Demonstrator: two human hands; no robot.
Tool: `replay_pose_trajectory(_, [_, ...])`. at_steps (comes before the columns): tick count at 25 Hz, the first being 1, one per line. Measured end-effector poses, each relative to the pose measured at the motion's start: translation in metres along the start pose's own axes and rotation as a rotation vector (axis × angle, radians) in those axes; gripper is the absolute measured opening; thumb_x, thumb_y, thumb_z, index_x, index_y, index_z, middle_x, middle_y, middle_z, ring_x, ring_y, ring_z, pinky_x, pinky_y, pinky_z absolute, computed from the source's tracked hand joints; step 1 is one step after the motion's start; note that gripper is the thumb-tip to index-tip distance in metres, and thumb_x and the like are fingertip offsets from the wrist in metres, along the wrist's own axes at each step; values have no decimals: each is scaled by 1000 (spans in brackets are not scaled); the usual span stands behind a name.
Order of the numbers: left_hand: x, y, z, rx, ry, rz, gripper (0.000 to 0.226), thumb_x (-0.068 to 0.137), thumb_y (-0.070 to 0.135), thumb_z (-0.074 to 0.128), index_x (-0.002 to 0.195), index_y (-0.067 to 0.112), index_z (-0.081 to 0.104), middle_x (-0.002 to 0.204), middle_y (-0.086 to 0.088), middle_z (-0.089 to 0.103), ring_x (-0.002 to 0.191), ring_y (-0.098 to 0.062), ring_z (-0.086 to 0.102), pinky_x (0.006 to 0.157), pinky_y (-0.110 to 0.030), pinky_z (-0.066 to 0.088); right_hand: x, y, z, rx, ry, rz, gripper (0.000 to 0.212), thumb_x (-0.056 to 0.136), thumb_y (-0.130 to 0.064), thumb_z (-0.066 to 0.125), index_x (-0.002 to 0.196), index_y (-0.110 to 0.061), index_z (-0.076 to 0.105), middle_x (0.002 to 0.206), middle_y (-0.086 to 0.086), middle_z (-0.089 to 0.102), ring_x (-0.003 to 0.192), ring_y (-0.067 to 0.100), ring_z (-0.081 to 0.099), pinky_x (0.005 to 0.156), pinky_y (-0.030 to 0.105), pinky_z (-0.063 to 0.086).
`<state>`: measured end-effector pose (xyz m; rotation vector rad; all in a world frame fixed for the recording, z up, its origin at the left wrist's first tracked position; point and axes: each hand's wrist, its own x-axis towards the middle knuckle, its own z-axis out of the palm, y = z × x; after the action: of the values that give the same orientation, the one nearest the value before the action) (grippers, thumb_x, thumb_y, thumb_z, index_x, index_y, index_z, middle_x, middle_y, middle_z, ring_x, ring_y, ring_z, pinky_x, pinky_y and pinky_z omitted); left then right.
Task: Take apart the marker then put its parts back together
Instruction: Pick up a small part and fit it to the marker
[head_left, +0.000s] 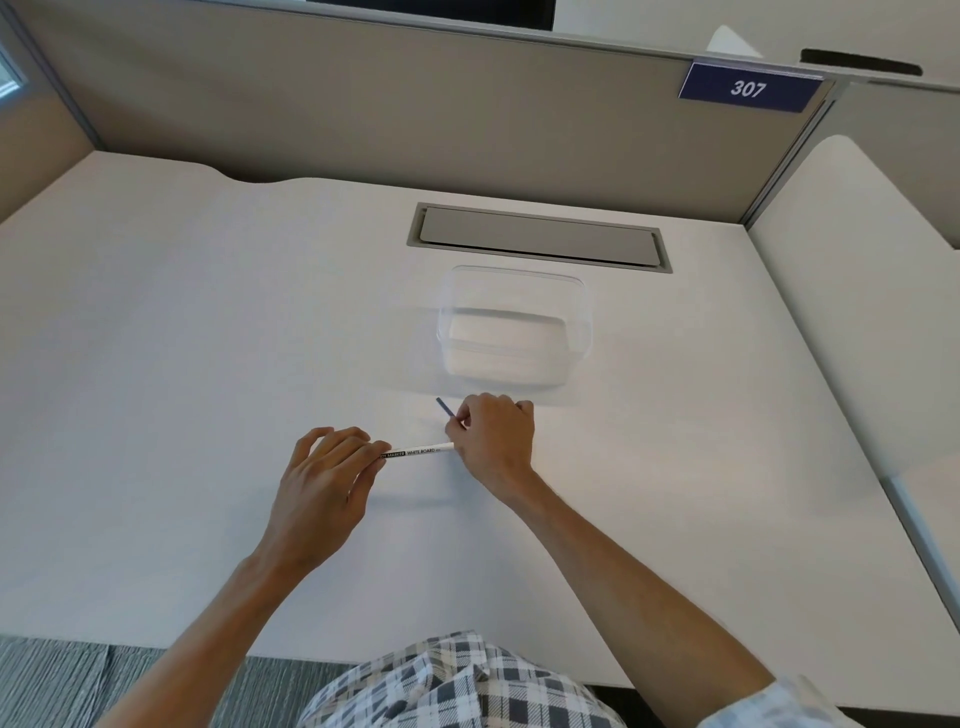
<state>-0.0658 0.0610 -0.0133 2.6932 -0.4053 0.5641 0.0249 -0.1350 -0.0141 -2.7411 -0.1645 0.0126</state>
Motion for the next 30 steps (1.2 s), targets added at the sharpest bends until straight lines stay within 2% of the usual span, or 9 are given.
replay_pose_trajectory(7, [4, 1, 2, -7, 8, 5, 22, 94, 23, 50, 103, 16, 70, 93, 3, 70, 98, -19, 65, 97, -37, 40, 48, 13, -64, -62, 221, -184, 15, 89, -28, 61, 89, -19, 73, 92, -1, 73, 92, 24, 63, 90, 38, 28])
replay_pose_trajectory(14, [8, 3, 1, 1, 15, 12, 24, 94, 24, 50, 102, 16, 70, 93, 3, 70, 97, -19, 65, 98, -36, 38, 101, 21, -108, -366, 202, -287, 22, 94, -26, 55, 95, -15, 74, 98, 3, 72, 96, 26, 61, 94, 38, 30])
replay_pose_trajectory(18, [8, 3, -1, -6, 27, 3, 24, 94, 24, 49, 102, 15, 70, 92, 3, 70, 96, -19, 64, 98, -36, 38, 107, 24, -117, -272, 250, -262, 26, 95, -32, 54, 97, -16, 73, 98, 1, 73, 94, 24, 64, 92, 36, 31])
replay_pose_trajectory(24, [5, 3, 2, -14, 18, -3, 23, 94, 23, 50, 102, 15, 70, 91, 3, 70, 96, -20, 65, 97, -37, 39, 62, 33, -102, 32, 314, -175, 17, 88, -24, 60, 85, -15, 74, 86, -1, 73, 80, 22, 66, 86, 40, 42])
replay_pose_trajectory(30, [6, 6, 3, -20, 12, 9, 24, 94, 23, 49, 101, 14, 71, 91, 2, 70, 95, -20, 65, 98, -37, 39, 0, 60, -54, 101, 169, -53, 12, 87, -26, 64, 85, -18, 73, 85, -4, 71, 76, 19, 66, 84, 36, 43])
